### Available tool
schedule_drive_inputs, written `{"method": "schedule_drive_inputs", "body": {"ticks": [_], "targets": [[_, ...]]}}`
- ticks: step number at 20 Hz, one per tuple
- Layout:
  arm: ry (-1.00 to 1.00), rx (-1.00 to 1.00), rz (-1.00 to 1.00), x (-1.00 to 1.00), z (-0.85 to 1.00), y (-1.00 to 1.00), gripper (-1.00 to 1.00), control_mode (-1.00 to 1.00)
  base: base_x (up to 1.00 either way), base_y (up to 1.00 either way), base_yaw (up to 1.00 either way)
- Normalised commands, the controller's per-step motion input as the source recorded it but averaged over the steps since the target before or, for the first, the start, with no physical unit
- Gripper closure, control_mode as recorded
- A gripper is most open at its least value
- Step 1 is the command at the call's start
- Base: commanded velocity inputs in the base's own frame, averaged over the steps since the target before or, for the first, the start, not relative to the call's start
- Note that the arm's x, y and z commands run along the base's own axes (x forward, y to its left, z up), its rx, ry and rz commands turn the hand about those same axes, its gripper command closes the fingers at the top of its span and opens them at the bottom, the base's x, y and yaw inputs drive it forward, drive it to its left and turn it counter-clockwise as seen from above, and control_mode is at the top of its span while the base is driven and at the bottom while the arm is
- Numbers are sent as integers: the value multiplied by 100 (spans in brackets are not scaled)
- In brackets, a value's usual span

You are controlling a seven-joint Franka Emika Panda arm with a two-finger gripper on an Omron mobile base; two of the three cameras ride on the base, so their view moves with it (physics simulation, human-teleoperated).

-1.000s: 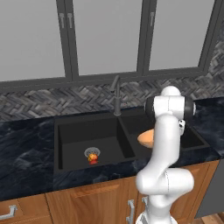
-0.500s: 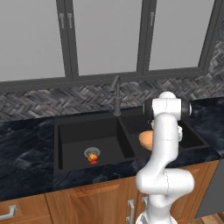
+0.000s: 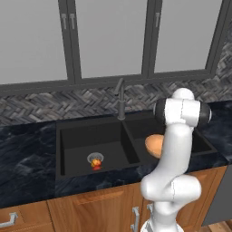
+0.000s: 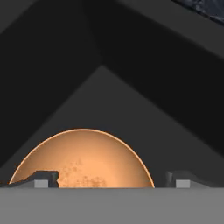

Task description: Dump the bell pepper and peach from the bowl so the bowl can be washed. Place the bowl in the sink after clearing the leftovers.

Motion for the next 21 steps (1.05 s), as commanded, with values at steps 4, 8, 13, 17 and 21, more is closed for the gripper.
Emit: {"method": "schedule_drive_inputs", "body": {"ticks": [4,8,13,17,21], "targets": [[-29,0,-3,-89,100,0,-100,-100,0,0,0],[-33,0,0,-100,100,7,-100,-100,0,0,0],[-42,-4,0,-100,100,43,-100,-100,0,0,0],[-62,-20,8,-100,84,76,-100,-100,0,0,0],[0,0,0,0,0,0,-100,-100,0,0,0]]}}
